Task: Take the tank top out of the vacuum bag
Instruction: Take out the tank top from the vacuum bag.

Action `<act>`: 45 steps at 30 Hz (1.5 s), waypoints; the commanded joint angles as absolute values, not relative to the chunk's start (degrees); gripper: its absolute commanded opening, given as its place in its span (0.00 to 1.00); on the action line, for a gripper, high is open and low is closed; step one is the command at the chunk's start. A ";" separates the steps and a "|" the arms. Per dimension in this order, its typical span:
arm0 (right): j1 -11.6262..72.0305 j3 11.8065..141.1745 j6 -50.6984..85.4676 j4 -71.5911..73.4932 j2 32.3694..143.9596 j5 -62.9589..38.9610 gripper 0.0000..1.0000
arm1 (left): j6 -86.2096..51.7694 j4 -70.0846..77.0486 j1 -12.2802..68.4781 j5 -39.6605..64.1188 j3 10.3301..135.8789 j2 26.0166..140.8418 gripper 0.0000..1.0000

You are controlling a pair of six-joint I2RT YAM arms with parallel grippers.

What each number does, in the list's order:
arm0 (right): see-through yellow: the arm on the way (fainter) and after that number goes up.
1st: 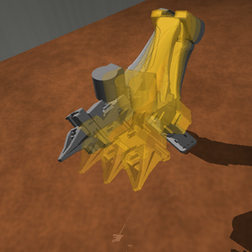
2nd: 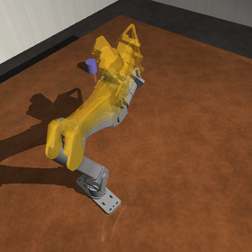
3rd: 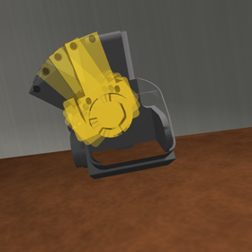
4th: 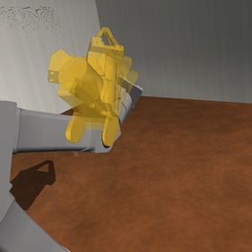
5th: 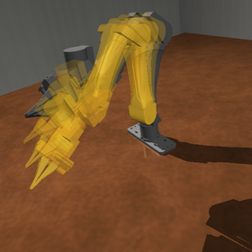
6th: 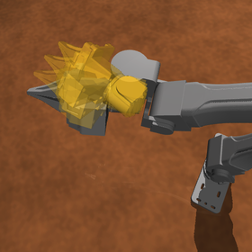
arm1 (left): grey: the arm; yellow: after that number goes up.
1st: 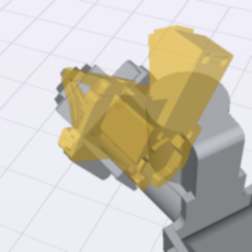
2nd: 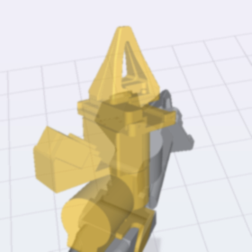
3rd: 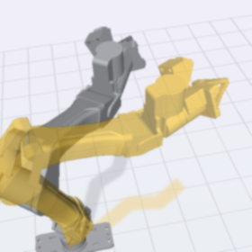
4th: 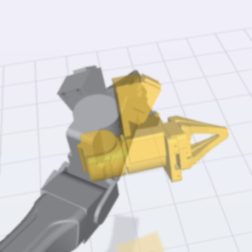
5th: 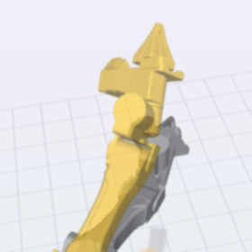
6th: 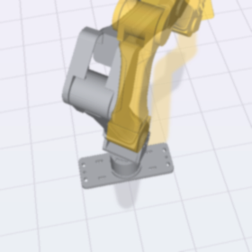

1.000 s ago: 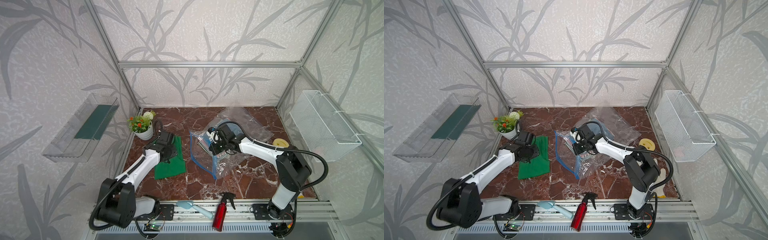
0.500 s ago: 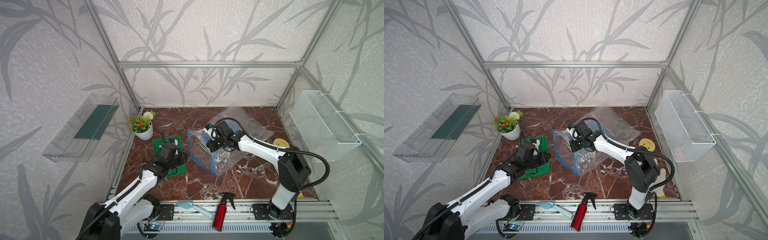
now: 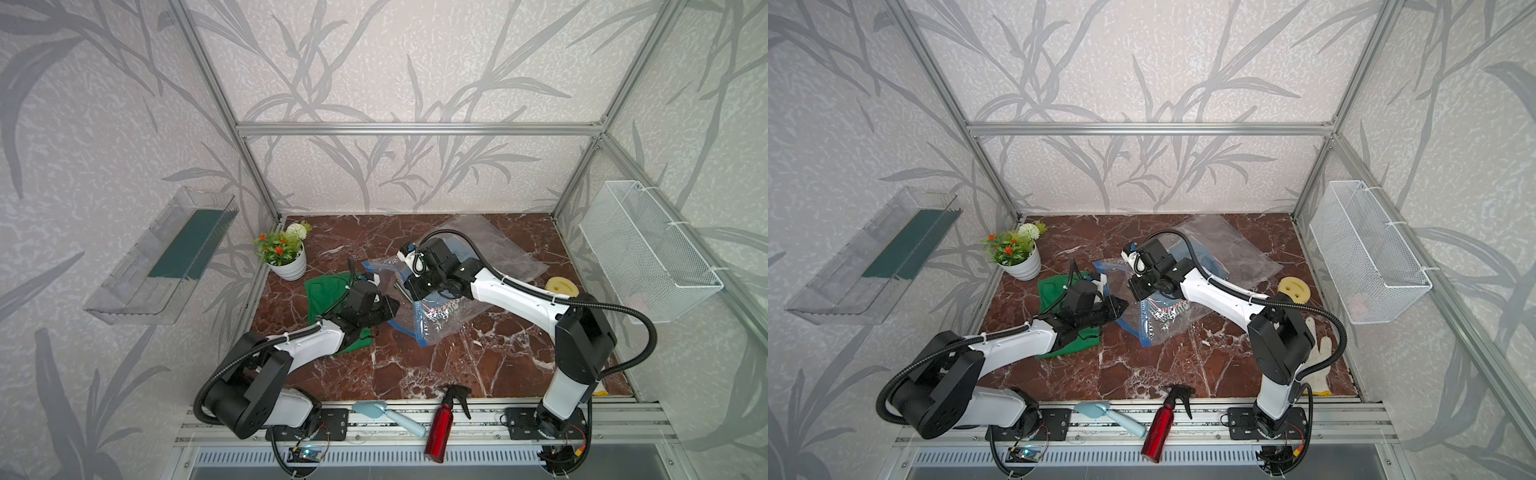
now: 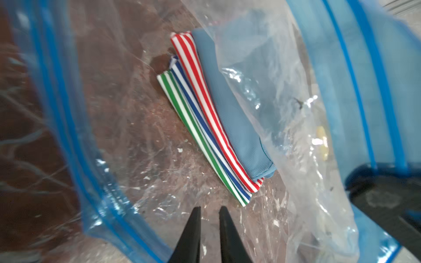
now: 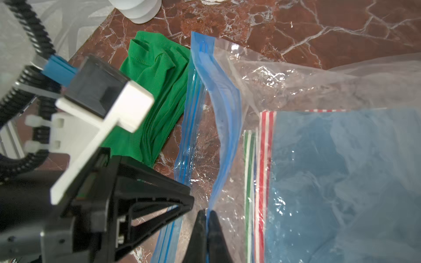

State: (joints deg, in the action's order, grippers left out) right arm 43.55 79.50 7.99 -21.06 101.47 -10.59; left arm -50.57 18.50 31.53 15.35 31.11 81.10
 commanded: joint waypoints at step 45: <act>46.21 69.89 4.08 -10.42 91.85 -10.18 0.00 | -67.98 28.70 34.56 18.63 48.05 105.76 0.28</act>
